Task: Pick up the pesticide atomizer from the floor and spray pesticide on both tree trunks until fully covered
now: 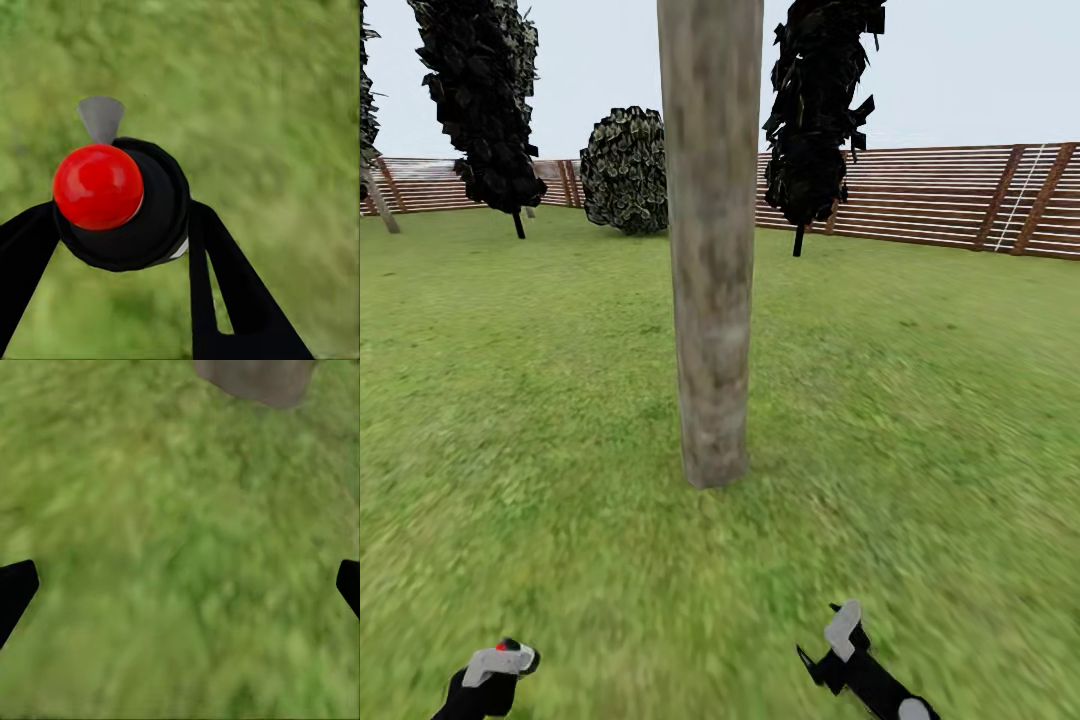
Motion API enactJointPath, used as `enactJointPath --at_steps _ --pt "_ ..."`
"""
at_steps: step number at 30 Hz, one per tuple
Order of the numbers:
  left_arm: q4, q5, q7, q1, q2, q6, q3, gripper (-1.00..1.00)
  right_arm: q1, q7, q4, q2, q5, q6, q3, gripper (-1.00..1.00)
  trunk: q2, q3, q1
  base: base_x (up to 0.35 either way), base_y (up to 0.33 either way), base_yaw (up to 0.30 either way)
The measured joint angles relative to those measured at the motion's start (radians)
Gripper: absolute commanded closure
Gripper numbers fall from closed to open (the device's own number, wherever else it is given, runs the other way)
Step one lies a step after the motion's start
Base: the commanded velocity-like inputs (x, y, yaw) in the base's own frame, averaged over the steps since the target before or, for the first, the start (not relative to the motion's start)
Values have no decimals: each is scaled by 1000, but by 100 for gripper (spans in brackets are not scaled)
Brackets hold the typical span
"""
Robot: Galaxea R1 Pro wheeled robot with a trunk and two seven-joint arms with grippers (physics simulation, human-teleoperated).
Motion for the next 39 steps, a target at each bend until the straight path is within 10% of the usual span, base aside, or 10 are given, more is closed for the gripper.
enactJointPath --at_steps 3,4,6,13,16,17,23,31,39 --pt "-28 -73 -197 -47 23 50 -5 100 -72 195 -4 0 22 55 0 -100 0 0 0 0 0 0" --pt "-34 -261 -403 -117 33 126 -11 100 -137 364 -5 0 29 76 1 -100 0 0 0 0 0 0" --pt "-45 -356 -550 -187 32 144 -7 100 -176 460 -6 1 30 80 0 -100 0 0 0 0 0 0" --pt "-113 -505 -773 -268 20 173 -5 100 -225 624 -31 2 30 81 0 -100 0 0 0 0 0 0" --pt "-134 -571 -791 -269 -6 189 -8 100 -226 708 -64 7 31 82 2 -100 0 0 0 0 0 0" --pt "-136 -588 -792 -269 -15 191 -8 100 -226 713 -66 9 32 82 2 100 0 0 0 0 0 0" --pt "-138 -683 -792 -284 -87 195 -8 100 -226 724 -70 58 33 80 3 100 0 0 0 0 0 0" --pt "-138 -702 -792 -289 -140 194 -10 100 -227 724 -97 96 60 81 30 100 0 0 0 0 0 0" --pt "-138 -740 -789 -291 -186 206 -93 100 -229 724 -113 128 80 81 114 100 0 0 0 0 0 0"
